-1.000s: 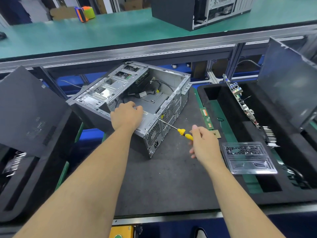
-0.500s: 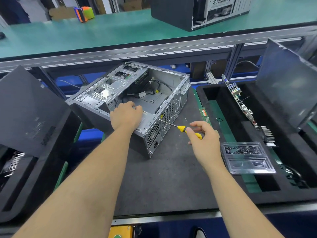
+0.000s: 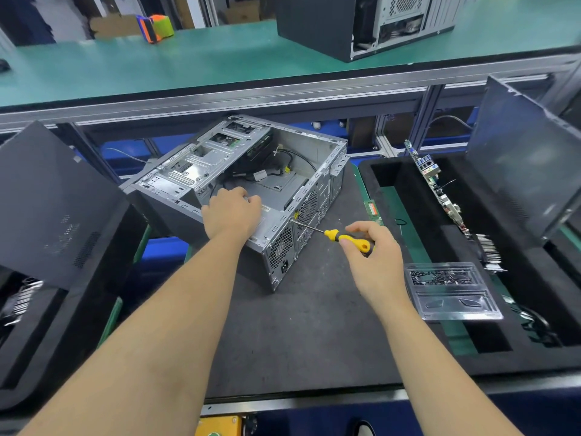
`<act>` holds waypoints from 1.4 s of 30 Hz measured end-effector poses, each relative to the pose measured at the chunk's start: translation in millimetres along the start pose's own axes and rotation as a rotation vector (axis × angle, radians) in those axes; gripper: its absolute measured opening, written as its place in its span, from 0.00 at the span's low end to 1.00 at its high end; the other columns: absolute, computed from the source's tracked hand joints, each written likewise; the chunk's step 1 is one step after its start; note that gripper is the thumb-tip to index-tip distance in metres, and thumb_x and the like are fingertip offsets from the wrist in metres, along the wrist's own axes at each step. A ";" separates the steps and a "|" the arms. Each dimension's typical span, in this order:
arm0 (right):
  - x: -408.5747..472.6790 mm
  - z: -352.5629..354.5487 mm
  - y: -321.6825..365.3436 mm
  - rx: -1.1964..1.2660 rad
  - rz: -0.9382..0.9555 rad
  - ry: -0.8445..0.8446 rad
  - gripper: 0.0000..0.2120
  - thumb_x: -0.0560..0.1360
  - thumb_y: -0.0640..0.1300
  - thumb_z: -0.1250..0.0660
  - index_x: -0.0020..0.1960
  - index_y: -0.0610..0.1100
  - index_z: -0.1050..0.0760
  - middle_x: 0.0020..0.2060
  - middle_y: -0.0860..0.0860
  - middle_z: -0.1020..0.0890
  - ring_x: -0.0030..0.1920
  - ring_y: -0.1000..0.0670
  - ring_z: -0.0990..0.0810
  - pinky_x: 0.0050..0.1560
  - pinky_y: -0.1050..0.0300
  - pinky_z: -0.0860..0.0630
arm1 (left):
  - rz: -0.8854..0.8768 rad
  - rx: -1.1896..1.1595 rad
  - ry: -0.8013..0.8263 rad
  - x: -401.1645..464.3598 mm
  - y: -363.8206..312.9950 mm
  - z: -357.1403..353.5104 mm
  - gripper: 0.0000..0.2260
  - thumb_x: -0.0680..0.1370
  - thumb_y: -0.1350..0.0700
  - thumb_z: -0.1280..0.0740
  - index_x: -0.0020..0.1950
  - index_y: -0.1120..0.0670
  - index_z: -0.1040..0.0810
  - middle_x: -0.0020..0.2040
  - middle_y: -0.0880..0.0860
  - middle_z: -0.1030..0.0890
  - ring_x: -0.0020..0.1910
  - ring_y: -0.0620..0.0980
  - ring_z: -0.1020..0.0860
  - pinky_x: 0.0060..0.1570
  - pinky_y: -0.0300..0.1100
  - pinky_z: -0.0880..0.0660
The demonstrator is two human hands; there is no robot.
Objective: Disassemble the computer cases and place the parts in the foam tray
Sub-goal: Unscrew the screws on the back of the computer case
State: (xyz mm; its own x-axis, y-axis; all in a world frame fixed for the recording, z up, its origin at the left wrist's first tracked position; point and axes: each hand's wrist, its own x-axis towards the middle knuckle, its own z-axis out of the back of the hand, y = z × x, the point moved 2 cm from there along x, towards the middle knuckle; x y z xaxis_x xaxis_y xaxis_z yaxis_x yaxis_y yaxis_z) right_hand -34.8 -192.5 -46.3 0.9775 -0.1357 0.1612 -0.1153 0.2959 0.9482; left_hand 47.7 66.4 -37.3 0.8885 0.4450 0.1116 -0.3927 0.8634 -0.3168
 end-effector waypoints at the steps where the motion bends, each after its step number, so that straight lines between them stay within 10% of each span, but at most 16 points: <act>1: 0.7 -0.4 1.0 0.000 0.010 0.004 0.11 0.75 0.38 0.28 0.49 0.54 0.23 0.49 0.50 0.22 0.43 0.63 0.24 0.42 0.74 0.31 | -0.010 0.021 -0.023 -1.2 -0.9 0.5 0.19 0.79 0.49 0.44 0.64 0.51 0.20 0.60 0.57 0.21 0.59 0.59 0.24 0.62 0.54 0.33; 6: 5.3 -2.8 -1.0 0.016 -0.160 0.038 0.11 0.82 0.52 0.38 0.49 0.45 0.23 0.41 0.50 0.20 0.35 0.51 0.20 0.39 0.48 0.19 | -0.213 0.052 -0.170 -8.9 -10.0 7.9 0.16 0.83 0.51 0.45 0.52 0.57 0.20 0.54 0.57 0.22 0.53 0.59 0.25 0.54 0.53 0.31; 10: 6.2 -1.0 -1.7 -0.073 -0.114 0.038 0.13 0.82 0.48 0.38 0.45 0.43 0.22 0.34 0.53 0.20 0.36 0.50 0.21 0.41 0.54 0.24 | -0.556 0.004 -0.167 -25.6 -24.9 11.5 0.15 0.83 0.56 0.41 0.36 0.54 0.32 0.35 0.52 0.29 0.40 0.61 0.26 0.37 0.50 0.33; 13: 3.4 -1.3 2.8 -0.040 -0.062 0.023 0.05 0.79 0.43 0.33 0.45 0.49 0.22 0.41 0.59 0.17 0.43 0.61 0.20 0.40 0.74 0.31 | -0.428 -0.175 -0.119 -40.2 -27.9 7.3 0.20 0.81 0.55 0.39 0.31 0.52 0.41 0.28 0.50 0.36 0.35 0.61 0.31 0.31 0.48 0.44; 23: 5.5 -2.0 2.8 -0.055 -0.002 0.027 0.08 0.75 0.44 0.27 0.52 0.52 0.23 0.51 0.48 0.22 0.50 0.62 0.23 0.51 0.70 0.27 | -0.423 -0.806 -0.273 -131.7 -76.7 7.2 0.15 0.76 0.50 0.44 0.31 0.55 0.35 0.27 0.49 0.37 0.29 0.59 0.34 0.30 0.50 0.38; 26: 8.8 -4.7 -0.5 0.000 -0.183 0.037 0.15 0.81 0.55 0.39 0.46 0.45 0.23 0.39 0.46 0.18 0.38 0.48 0.17 0.43 0.40 0.18 | -0.298 -0.809 -0.122 -160.9 -74.3 -26.8 0.14 0.76 0.51 0.43 0.31 0.53 0.37 0.28 0.48 0.37 0.29 0.59 0.35 0.30 0.50 0.38; 32: 2.5 -3.9 -1.1 -0.052 -0.076 -0.003 0.06 0.79 0.46 0.33 0.43 0.50 0.23 0.37 0.57 0.18 0.43 0.55 0.20 0.47 0.50 0.24 | 0.686 -1.337 0.554 -174.2 -37.0 -100.5 0.12 0.75 0.60 0.43 0.32 0.52 0.36 0.26 0.49 0.42 0.24 0.47 0.48 0.27 0.33 0.51; 42: 2.4 -7.3 -5.1 0.072 -0.165 0.011 0.06 0.75 0.49 0.28 0.47 0.56 0.25 0.47 0.49 0.21 0.32 0.53 0.20 0.37 0.45 0.18 | 0.522 -0.939 0.767 -188.3 -28.9 -115.2 0.11 0.74 0.58 0.43 0.31 0.52 0.35 0.25 0.50 0.40 0.22 0.48 0.44 0.28 0.35 0.48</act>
State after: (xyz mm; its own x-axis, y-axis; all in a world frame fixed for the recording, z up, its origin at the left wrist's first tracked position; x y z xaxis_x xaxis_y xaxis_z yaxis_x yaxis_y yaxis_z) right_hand -30.6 -187.5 -52.7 0.9860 -0.1666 -0.0011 0.0353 0.2023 0.9787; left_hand -80.9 -69.7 -157.7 0.7140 0.1576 -0.6821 -0.6910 0.0020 -0.7229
